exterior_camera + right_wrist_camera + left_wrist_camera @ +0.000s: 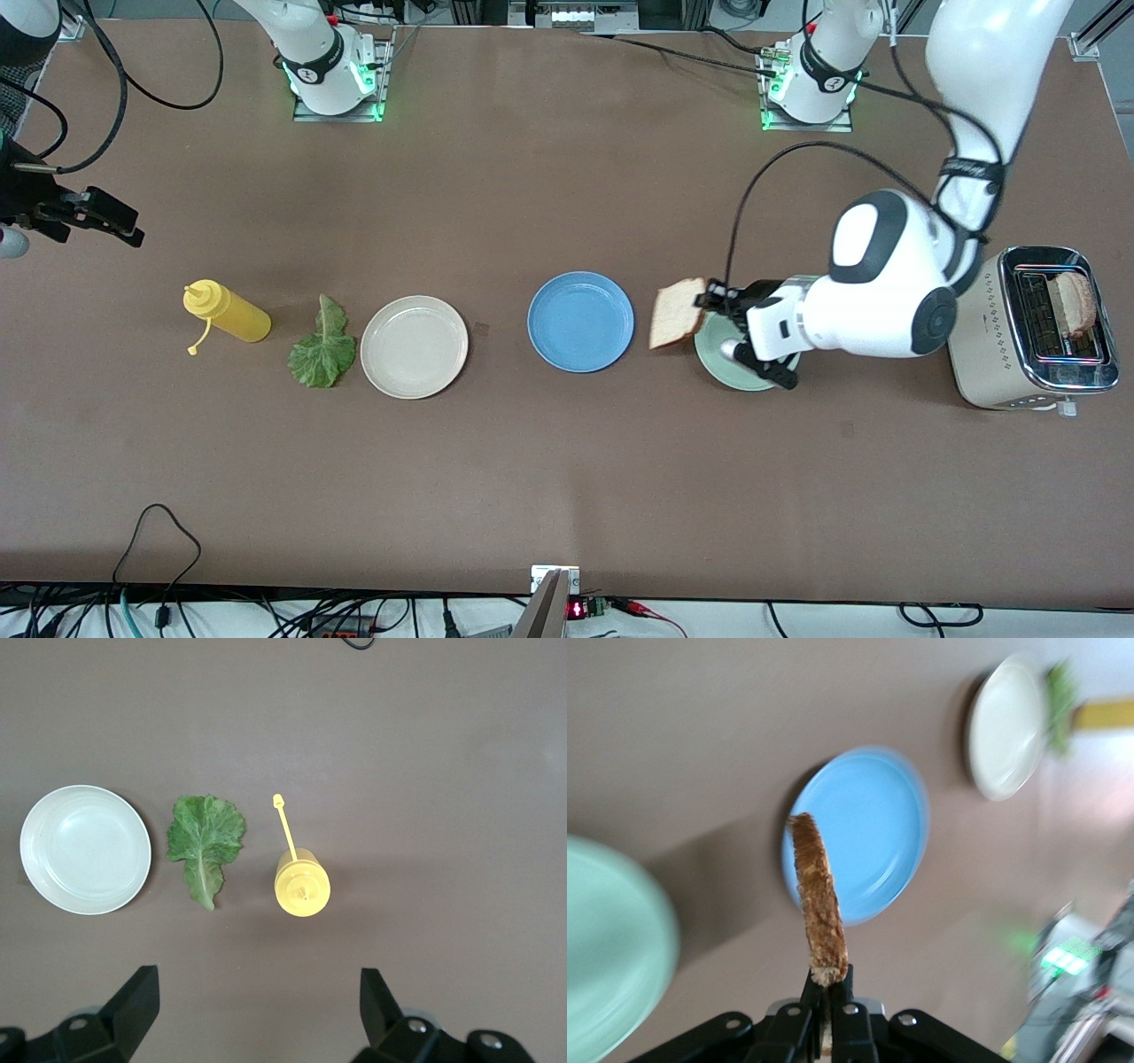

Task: Make sandwich in blue plate with both arms
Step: 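Lower the bread onto the blue plate and open the left gripper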

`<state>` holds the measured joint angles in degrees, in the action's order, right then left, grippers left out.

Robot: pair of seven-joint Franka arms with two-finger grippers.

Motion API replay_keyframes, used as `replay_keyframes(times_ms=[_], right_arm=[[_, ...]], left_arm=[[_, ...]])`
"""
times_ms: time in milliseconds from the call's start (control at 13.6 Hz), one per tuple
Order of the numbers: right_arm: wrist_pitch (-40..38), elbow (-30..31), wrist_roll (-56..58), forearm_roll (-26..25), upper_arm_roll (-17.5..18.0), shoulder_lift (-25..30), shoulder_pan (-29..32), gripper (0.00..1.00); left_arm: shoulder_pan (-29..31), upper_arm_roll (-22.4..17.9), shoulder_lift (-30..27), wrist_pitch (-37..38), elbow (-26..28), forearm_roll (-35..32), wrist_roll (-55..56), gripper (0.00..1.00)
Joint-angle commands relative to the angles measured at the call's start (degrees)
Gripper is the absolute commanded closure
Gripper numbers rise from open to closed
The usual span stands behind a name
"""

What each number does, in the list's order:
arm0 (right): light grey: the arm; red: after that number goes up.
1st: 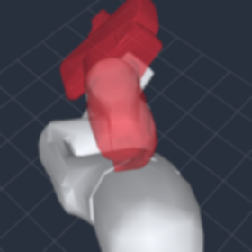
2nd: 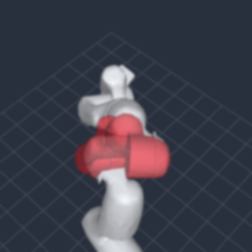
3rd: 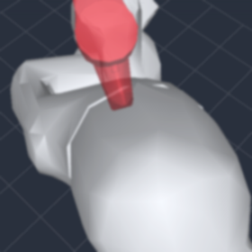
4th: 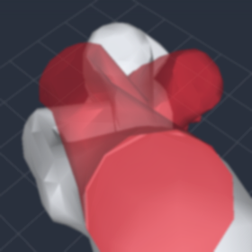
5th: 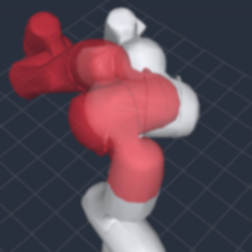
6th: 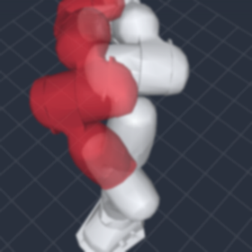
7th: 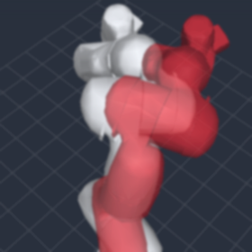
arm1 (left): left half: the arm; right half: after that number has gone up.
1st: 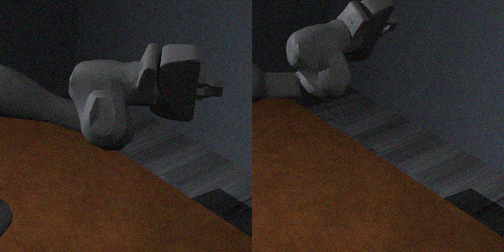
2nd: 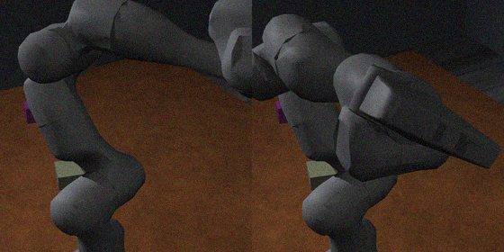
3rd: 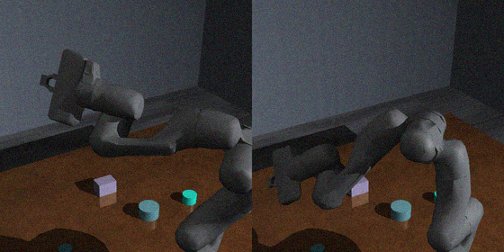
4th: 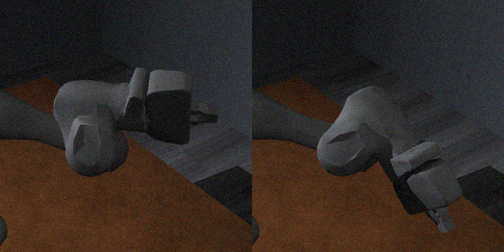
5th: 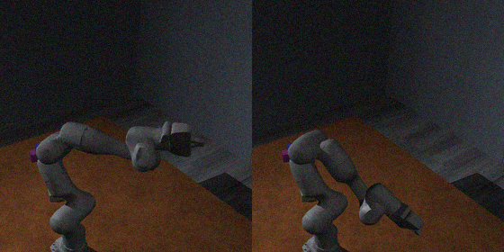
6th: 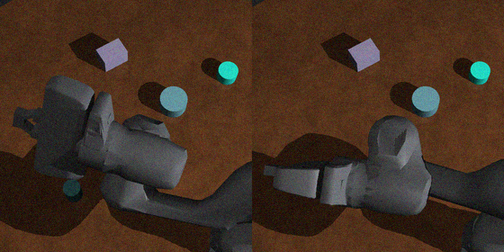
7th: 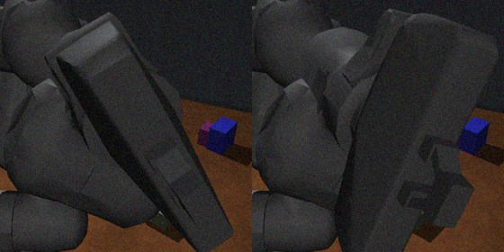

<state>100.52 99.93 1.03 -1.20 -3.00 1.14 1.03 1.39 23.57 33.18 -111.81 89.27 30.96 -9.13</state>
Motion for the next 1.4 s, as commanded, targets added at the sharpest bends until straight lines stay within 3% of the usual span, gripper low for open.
replay_keyframes(times_ms=[0,294,514,1175,1248,1322], right_arm=[[-0.1,-0.6,0.2,0.8,0.2,-0.5,0.2,0.0],[-0.2,-0.6,0.2,0.8,0.1,-0.5,0.3,0.0],[-0.1,-0.6,0.2,0.8,0.2,-1.2,0.1,0.0],[-0.3,-0.6,0.3,0.8,0.5,-1.1,-0.1,0.0],[-0.1,-0.6,0.3,0.8,0.5,-1.2,-0.1,0.0],[-0.1,-0.6,0.2,0.8,0.5,-1.1,-0.1,0.0]], left_arm=[[-3.1,-0.1,5.0,-7.5,-1.1,9.4,0.2,0.99],[-5.6,0.0,7.8,-10.4,1.6,20.1,-1.7,0.99],[-5.7,0.4,7.8,-10.5,5.8,21.9,-9.1,0.99],[-7.7,0.4,11.1,-12.8,6.8,27.9,-24.0,0.98],[-7.7,0.4,11.1,-12.8,6.8,27.9,-23.9,0.77],[-7.5,0.3,11.1,-12.7,6.8,27.8,-24.0,0.01]])
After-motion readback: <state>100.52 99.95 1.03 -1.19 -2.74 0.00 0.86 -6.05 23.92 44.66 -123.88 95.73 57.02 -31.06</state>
